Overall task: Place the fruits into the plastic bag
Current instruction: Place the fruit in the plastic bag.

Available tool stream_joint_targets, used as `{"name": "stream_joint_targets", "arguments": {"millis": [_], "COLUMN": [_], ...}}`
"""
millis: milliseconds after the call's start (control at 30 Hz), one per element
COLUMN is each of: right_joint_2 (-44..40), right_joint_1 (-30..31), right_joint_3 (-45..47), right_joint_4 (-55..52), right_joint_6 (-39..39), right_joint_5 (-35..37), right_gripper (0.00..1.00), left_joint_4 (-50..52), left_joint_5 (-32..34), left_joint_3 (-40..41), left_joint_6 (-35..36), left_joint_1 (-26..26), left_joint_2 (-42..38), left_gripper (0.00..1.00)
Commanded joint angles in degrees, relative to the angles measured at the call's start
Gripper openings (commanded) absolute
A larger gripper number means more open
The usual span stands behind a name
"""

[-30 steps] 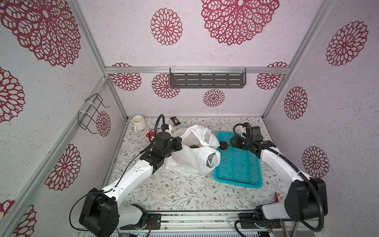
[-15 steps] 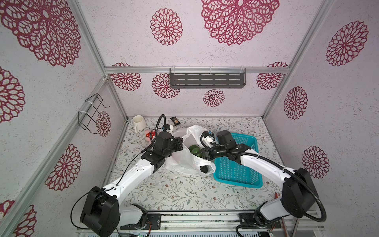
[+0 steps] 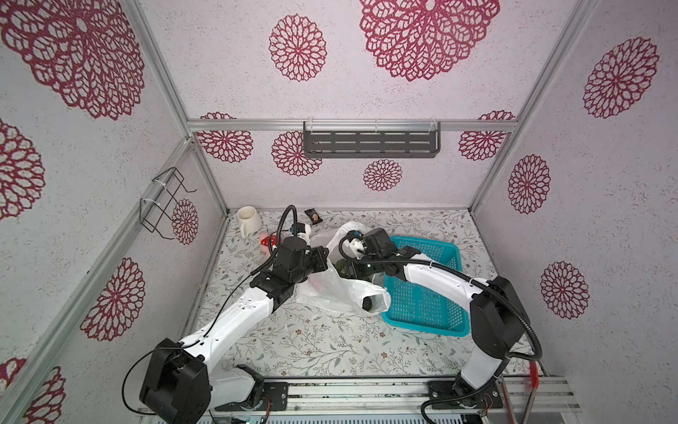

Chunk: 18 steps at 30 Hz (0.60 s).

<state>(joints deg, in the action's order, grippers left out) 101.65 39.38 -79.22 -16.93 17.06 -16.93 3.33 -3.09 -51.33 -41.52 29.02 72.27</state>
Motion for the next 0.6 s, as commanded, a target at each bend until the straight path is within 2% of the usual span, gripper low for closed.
{"name": "stream_joint_targets", "arguments": {"millis": [0,67,167,267,433,567], "right_joint_2": [2.4,4.4,6.3,5.6,-0.3,-9.4], "right_joint_1": [-1.7,-2.3,-2.5,-2.5,-2.5,-2.5], "right_joint_3": [-6.0,-9.0,-12.9,-13.8,-9.8,-1.2], "right_joint_4": [-3.6,-4.7,-5.6,-5.2,-3.0,2.5], "right_joint_6": [0.3,0.4,0.7,1.0,0.9,0.4], "right_joint_5": [12.8,14.9,17.0,17.3,14.3,6.4], "right_gripper": [0.42,0.43,0.70,0.82,0.85,0.85], "left_joint_4": [0.4,0.3,0.1,-0.4,-1.0,-0.8], "left_joint_5": [1.6,1.8,2.4,3.3,3.8,4.1], "left_joint_3": [1.4,1.7,2.0,2.3,2.4,2.1], "left_joint_6": [1.0,1.0,0.7,0.3,0.6,0.4], "left_joint_1": [0.6,0.6,0.6,0.6,0.5,0.5], "left_joint_2": [-1.5,-1.5,-1.2,-0.9,-0.2,0.8], "left_gripper": [0.00,0.00,0.00,0.00,0.00,0.00]}}
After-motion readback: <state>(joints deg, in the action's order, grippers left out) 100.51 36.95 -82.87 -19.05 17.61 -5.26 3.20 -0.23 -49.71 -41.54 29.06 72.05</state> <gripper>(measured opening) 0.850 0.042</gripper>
